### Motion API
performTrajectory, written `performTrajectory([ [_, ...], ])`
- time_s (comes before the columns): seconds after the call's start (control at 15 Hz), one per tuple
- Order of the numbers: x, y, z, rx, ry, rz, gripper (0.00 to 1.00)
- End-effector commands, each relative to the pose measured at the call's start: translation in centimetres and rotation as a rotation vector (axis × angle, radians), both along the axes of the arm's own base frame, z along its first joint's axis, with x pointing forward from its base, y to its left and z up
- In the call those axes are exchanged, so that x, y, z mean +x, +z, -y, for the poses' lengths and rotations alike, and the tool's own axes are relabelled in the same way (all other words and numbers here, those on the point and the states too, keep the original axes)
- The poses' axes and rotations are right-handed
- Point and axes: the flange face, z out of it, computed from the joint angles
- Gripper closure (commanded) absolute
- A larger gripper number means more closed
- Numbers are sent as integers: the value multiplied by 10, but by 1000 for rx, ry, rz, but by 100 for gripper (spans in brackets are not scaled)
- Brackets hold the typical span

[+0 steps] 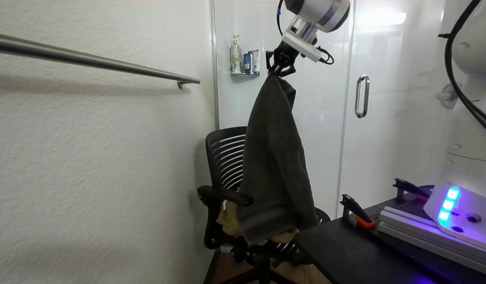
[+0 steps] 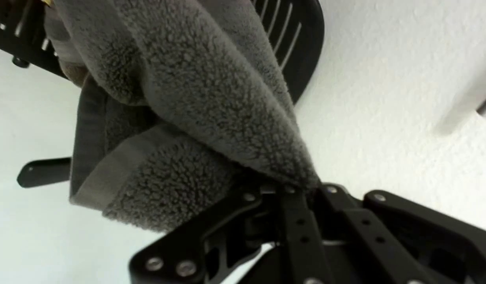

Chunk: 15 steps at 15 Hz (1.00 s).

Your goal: Put the first towel on top of the backrest of the chair

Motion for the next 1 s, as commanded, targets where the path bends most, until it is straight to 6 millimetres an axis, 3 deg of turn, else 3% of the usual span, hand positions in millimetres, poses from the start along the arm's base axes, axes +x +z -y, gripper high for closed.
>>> performTrajectory([
  [0.0,5,81,-6,80,-94,160,99],
  [0.4,-7,241,-10,258,-253,411,99],
  [0.53,-14,285,-7,325,-308,495,99],
  [0.67,-16,301,-7,364,-358,589,99],
  [0.73,-21,291,-7,341,-311,518,94],
  [0.93,-21,299,-9,358,-339,563,99],
])
